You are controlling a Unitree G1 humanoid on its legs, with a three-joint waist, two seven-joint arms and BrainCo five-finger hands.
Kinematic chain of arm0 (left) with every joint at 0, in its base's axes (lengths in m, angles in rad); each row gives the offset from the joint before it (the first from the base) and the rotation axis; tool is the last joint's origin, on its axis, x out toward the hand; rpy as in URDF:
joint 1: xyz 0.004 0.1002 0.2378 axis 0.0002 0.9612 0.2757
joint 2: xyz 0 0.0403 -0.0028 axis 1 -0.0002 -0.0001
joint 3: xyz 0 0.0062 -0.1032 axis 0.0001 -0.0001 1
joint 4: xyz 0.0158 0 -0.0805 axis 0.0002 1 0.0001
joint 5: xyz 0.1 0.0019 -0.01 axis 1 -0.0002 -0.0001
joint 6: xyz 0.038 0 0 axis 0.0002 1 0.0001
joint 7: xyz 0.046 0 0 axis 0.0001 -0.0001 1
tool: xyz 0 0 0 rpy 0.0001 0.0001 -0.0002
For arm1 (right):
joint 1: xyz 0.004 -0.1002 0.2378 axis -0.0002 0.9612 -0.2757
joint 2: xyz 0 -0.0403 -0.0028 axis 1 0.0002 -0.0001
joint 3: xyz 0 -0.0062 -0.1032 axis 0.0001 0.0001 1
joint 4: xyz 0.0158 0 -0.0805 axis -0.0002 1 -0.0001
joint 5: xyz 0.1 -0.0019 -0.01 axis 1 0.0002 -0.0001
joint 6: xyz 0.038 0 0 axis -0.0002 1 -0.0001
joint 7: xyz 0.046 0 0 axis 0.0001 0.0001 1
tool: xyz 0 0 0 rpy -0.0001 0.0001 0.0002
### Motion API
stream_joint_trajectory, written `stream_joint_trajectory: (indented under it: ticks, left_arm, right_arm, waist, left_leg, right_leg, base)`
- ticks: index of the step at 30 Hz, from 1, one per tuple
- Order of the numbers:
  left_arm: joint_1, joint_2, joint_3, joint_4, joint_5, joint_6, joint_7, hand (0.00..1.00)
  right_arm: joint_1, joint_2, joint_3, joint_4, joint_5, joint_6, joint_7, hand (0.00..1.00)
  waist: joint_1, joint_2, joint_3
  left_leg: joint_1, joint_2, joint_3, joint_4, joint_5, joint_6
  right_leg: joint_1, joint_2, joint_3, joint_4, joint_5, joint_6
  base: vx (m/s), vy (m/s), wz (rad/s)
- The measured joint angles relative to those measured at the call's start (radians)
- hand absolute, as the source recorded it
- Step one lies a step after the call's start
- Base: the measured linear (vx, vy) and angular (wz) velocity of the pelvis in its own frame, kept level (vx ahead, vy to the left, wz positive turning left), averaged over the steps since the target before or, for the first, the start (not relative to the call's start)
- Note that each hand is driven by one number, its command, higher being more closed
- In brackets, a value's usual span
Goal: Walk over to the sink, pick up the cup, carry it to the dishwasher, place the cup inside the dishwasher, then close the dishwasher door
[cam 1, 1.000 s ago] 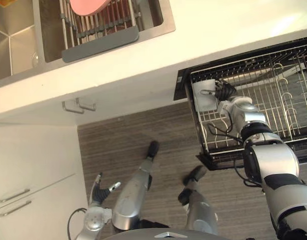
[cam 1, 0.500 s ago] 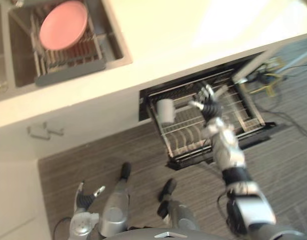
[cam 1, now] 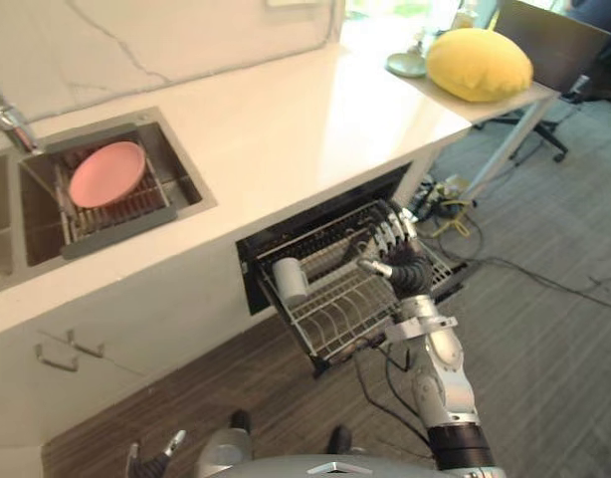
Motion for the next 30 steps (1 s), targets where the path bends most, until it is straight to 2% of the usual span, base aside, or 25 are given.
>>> stream_joint_trajectory:
  ticks: [2,3,4,5,6,7,8,9,10,11,12,14,15,16,18,19,20,21,22,23,24,26,27,28,30]
  left_arm:
    - [0.007,-0.009,0.033,-0.004,0.014,0.008,0.017,0.0]
    - [0.006,-0.012,0.065,-0.006,0.026,0.018,0.018,0.0]
    - [0.007,-0.018,0.099,-0.004,0.029,0.023,0.017,0.0]
    - [0.007,-0.02,0.117,0.003,0.029,0.026,0.015,0.0]
    - [0.012,-0.026,0.152,0.016,0.028,0.027,0.005,0.0]
    - [0.022,-0.032,0.167,0.027,0.027,0.024,0.0,0.0]
    - [0.044,-0.038,0.17,0.028,0.027,0.015,-0.01,0.0]
    - [0.074,-0.04,0.17,0.027,0.027,0.006,-0.02,0.0]
    - [0.099,-0.048,0.17,0.029,0.027,0.005,-0.019,0.0]
    - [0.114,-0.056,0.17,0.03,0.028,0.005,-0.018,0.0]
    - [0.121,-0.066,0.169,0.03,0.03,0.001,-0.017,0.0]
    - [0.102,-0.077,0.168,0.029,0.052,0.0,-0.016,0.0]
    - [0.09,-0.076,0.158,0.025,0.055,0.0,-0.016,0.0]
    - [0.08,-0.076,0.138,0.018,0.076,0.0,-0.019,0.0]
    - [0.076,-0.073,0.105,0.009,0.11,0.001,-0.027,0.0]
    - [0.074,-0.064,0.076,-0.014,0.121,0.004,-0.037,0.0]
    - [0.069,-0.039,0.042,-0.019,0.14,0.003,-0.047,0.0]
    - [0.063,-0.025,0.031,-0.017,0.148,0.004,-0.053,0.0]
    - [0.046,0.0,0.023,-0.014,0.152,0.009,-0.06,0.0]
    - [0.038,0.009,0.021,-0.009,0.154,0.014,-0.061,0.0]
    - [0.027,0.026,0.013,-0.004,0.154,0.031,-0.063,0.0]
    - [0.014,0.042,0.0,0.003,0.154,0.057,-0.072,0.0]
    - [0.006,0.043,-0.004,0.003,0.154,0.061,-0.08,0.0]
    - [0.006,0.042,-0.008,0.003,0.154,0.06,-0.084,0.0]
    - [0.005,0.043,-0.007,0.01,0.155,0.059,-0.087,0.0]
  right_arm:
    - [-0.009,-0.001,0.003,0.0,-0.003,0.0,-0.027,0.0]
    - [-0.021,-0.003,-0.001,0.001,-0.014,0.0,-0.057,0.0]
    - [-0.043,-0.028,-0.01,0.002,-0.024,0.0,-0.084,0.0]
    - [-0.051,-0.045,-0.014,0.004,-0.024,0.0,-0.095,0.0]
    - [-0.067,-0.078,-0.03,0.004,-0.021,0.0,-0.113,0.0]
    - [-0.077,-0.099,-0.051,0.004,-0.016,-0.001,-0.121,0.0]
    - [-0.084,-0.112,-0.078,0.006,0.0,-0.005,-0.124,0.0]
    - [-0.093,-0.111,-0.105,0.011,0.015,-0.011,-0.125,0.0]
    - [-0.104,-0.1,-0.121,0.02,0.035,-0.031,-0.125,0.0]
    - [-0.104,-0.088,-0.133,0.021,0.044,-0.049,-0.126,0.0]
    - [-0.099,-0.074,-0.14,0.021,0.061,-0.067,-0.131,0.0]
    - [-0.094,-0.048,-0.157,0.02,0.098,-0.075,-0.147,0.0]
    - [-0.092,-0.039,-0.163,0.02,0.105,-0.075,-0.152,0.0]
    - [-0.09,-0.02,-0.167,0.02,0.117,-0.075,-0.162,0.0]
    - [-0.087,0.006,-0.17,0.007,0.117,-0.075,-0.171,0.0]
    - [-0.073,0.016,-0.175,-0.017,0.117,-0.076,-0.181,0.0]
    - [-0.032,0.034,-0.18,-0.06,0.117,-0.079,-0.196,0.0]
    - [-0.001,0.043,-0.189,-0.087,0.117,-0.081,-0.201,0.0]
    - [0.046,0.055,-0.207,-0.138,0.113,-0.088,-0.216,0.0]
    - [0.061,0.056,-0.213,-0.161,0.109,-0.088,-0.23,0.0]
    - [0.079,0.054,-0.214,-0.183,0.094,-0.087,-0.25,0.0]
    - [0.09,0.043,-0.219,-0.194,0.097,-0.083,-0.26,0.0]
    - [0.089,0.03,-0.229,-0.19,0.11,-0.073,-0.259,0.0]
    - [0.084,0.019,-0.239,-0.19,0.133,-0.064,-0.247,0.0]
    - [0.085,0.01,-0.261,-0.19,0.156,-0.064,-0.231,0.0]
  waist:
    - [0.006,0.003,0.0]
    - [0.006,0.005,0.0]
    - [0.004,0.018,-0.001]
    - [0.004,0.026,-0.007]
    - [-0.001,0.043,-0.014]
    - [-0.005,0.063,-0.018]
    - [-0.007,0.077,-0.016]
    - [-0.004,0.078,-0.016]
    - [-0.001,0.073,-0.015]
    - [-0.002,0.069,-0.014]
    - [-0.011,0.063,-0.014]
    - [-0.018,0.058,-0.011]
    - [-0.017,0.058,-0.009]
    - [-0.014,0.052,-0.006]
    - [-0.021,0.033,-0.005]
    - [-0.038,0.022,0.001]
    - [-0.068,0.012,0.0]
    - [-0.081,-0.004,0.001]
    - [-0.106,-0.02,0.0]
    - [-0.113,-0.03,0.007]
    - [-0.116,-0.052,0.015]
    - [-0.113,-0.068,0.019]
    - [-0.108,-0.065,0.022]
    - [-0.099,-0.059,0.026]
    - [-0.103,-0.054,0.026]
  left_leg:
    - [-0.001,-0.009,-0.017,-0.044,0.017,0.004]
    - [-0.001,0.018,0.089,-0.072,0.015,0.01]
    - [-0.012,0.06,0.227,-0.062,0.011,0.026]
    - [-0.021,0.079,0.288,-0.045,0.005,0.041]
    - [-0.033,0.11,0.391,0.004,-0.003,0.094]
    - [-0.04,0.131,0.436,0.034,0.01,0.127]
    - [-0.037,0.138,0.459,0.064,0.027,0.143]
    - [-0.032,0.124,0.447,0.076,0.021,0.124]
    - [-0.016,0.096,0.437,0.062,0.025,0.086]
    - [0.002,0.071,0.427,0.023,0.044,0.071]
    - [0.034,0.032,0.412,-0.067,0.085,0.064]
    - [0.069,-0.01,0.397,-0.206,0.165,0.071]
    - [0.066,-0.011,0.394,-0.206,0.166,0.07]
    - [0.067,-0.02,0.394,-0.206,0.166,0.07]
    - [0.069,-0.035,0.388,-0.206,0.165,0.072]
    - [0.06,-0.043,0.356,-0.206,0.16,0.08]
    - [0.043,-0.054,0.294,-0.205,0.159,0.083]
    - [0.034,-0.063,0.265,-0.205,0.159,0.084]
    - [0.029,-0.084,0.214,-0.205,0.163,0.093]
    - [0.027,-0.093,0.193,-0.206,0.171,0.107]
    - [0.028,-0.108,0.167,-0.204,0.173,0.112]
    - [0.031,-0.121,0.139,-0.2,0.174,0.117]
    - [0.041,-0.117,0.133,-0.2,0.173,0.118]
    - [0.056,-0.106,0.138,-0.2,0.175,0.113]
    - [0.07,-0.093,0.14,-0.205,0.169,0.109]
  right_leg:
    - [0.025,-0.013,-0.078,0.0,-0.008,0.006]
    - [0.041,-0.021,-0.144,-0.001,-0.01,0.009]
    - [0.064,-0.023,-0.217,-0.001,-0.009,0.009]
    - [0.074,-0.027,-0.253,-0.001,-0.008,0.009]
    - [0.102,-0.034,-0.321,0.0,-0.008,0.01]
    - [0.127,-0.036,-0.367,0.008,-0.009,0.011]
    - [0.151,-0.048,-0.403,0.028,-0.023,0.027]
    - [0.17,-0.075,-0.417,0.059,-0.053,0.055]
    - [0.186,-0.105,-0.42,0.083,-0.078,0.082]
    - [0.194,-0.118,-0.428,0.086,-0.08,0.084]
    - [0.2,-0.134,-0.442,0.089,-0.079,0.084]
    - [0.183,-0.151,-0.459,0.12,-0.094,0.073]
    - [0.175,-0.16,-0.458,0.141,-0.106,0.063]
    - [0.156,-0.183,-0.448,0.192,-0.134,0.028]
    - [0.125,-0.222,-0.413,0.271,-0.189,-0.035]
    - [0.093,-0.208,-0.309,0.307,-0.254,-0.111]
    - [0.055,-0.148,-0.137,0.313,-0.323,-0.187]
    - [0.041,-0.111,-0.055,0.31,-0.351,-0.212]
    - [0.028,-0.051,0.105,0.311,-0.382,-0.22]
    - [0.029,-0.027,0.165,0.312,-0.397,-0.209]
    - [0.033,0.003,0.26,0.309,-0.412,-0.179]
    - [0.055,0.015,0.286,0.285,-0.368,-0.129]
    - [0.062,0.016,0.286,0.294,-0.327,-0.069]
    - [0.063,0.027,0.304,0.308,-0.308,-0.065]
    - [0.07,0.038,0.311,0.312,-0.287,-0.059]
  base:
    - [0.02,-0.009,1.2]
    - [0.02,-0.016,1.58]
    - [0.03,0.006,1.64]
    - [0.07,0.057,1.74]
    - [0.06,0.098,1.57]
    - [0.07,0.146,1.68]
    - [0.04,0.128,1.27]
    - [0.08,0.201,0.93]
    - [0.06,0.163,0.6]
    - [0.06,0.186,0.5]
    - [-0.01,0.141,0.45]
    - [-0.07,0.141,0.4]
    - [-0.08,0.112,0.18]
    - [-0.05,0.1,0.02]
    - [-0.02,0.079,0.08]
    - [-0.07,0.011,0.7]
    - [-0.07,-0.003,1.0]
    - [-0.01,-0.055,1.48]
    - [0.07,-0.054,1.26]
    - [0.1,-0.077,1.25]
    - [0.1,-0.057,0.81]
    - [0.1,-0.042,0.54]
    - [0.07,-0.028,0.14]
    - [0.06,-0.026,0.0]
    - [0.03,-0.039,-0.16]
